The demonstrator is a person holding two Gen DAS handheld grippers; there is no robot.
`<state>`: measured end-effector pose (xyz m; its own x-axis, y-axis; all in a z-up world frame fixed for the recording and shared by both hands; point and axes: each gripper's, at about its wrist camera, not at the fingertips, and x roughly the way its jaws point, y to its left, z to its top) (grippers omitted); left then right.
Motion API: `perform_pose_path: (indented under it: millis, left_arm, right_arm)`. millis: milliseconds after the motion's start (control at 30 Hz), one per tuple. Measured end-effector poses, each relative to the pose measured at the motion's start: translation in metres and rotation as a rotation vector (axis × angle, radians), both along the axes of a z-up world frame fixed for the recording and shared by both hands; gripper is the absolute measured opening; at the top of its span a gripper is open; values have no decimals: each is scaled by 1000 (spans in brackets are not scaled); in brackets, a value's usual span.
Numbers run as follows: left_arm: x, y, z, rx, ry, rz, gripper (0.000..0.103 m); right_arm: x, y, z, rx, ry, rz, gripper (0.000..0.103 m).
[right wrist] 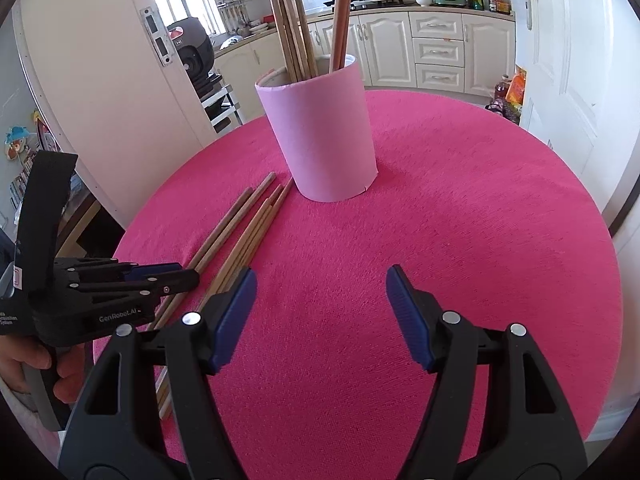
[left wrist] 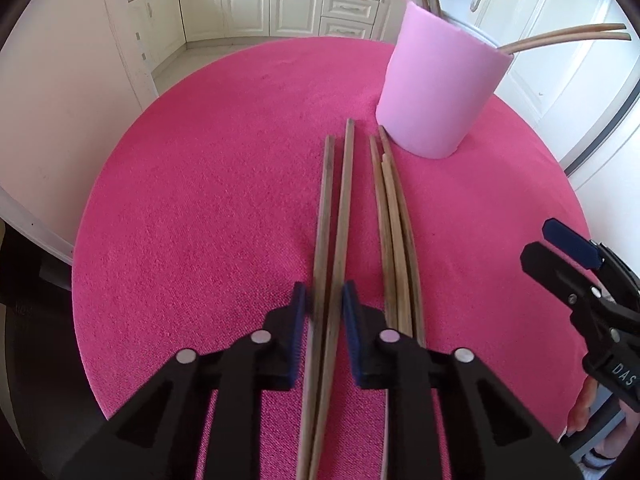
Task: Organize utensils
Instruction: 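Grasp a chopstick with the left tool while the right tool hovers over the pile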
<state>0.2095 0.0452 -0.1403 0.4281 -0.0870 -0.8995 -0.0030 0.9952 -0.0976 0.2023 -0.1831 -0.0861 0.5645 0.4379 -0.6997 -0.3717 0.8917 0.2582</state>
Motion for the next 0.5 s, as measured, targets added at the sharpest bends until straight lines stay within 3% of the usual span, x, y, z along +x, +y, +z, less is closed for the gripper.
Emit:
perform_pose_path:
  millis: [100, 333, 500]
  left_arm:
    - [3, 9, -1, -43, 4, 11, 12]
    - [4, 30, -1, -164, 7, 31, 11]
    - [0, 35, -1, -167, 19, 44, 12]
  right_arm:
    - [1, 3, 0, -9, 7, 10, 67]
    - [3, 20, -3, -62, 42, 50, 67]
    - [7, 36, -6, -92, 89, 74, 67]
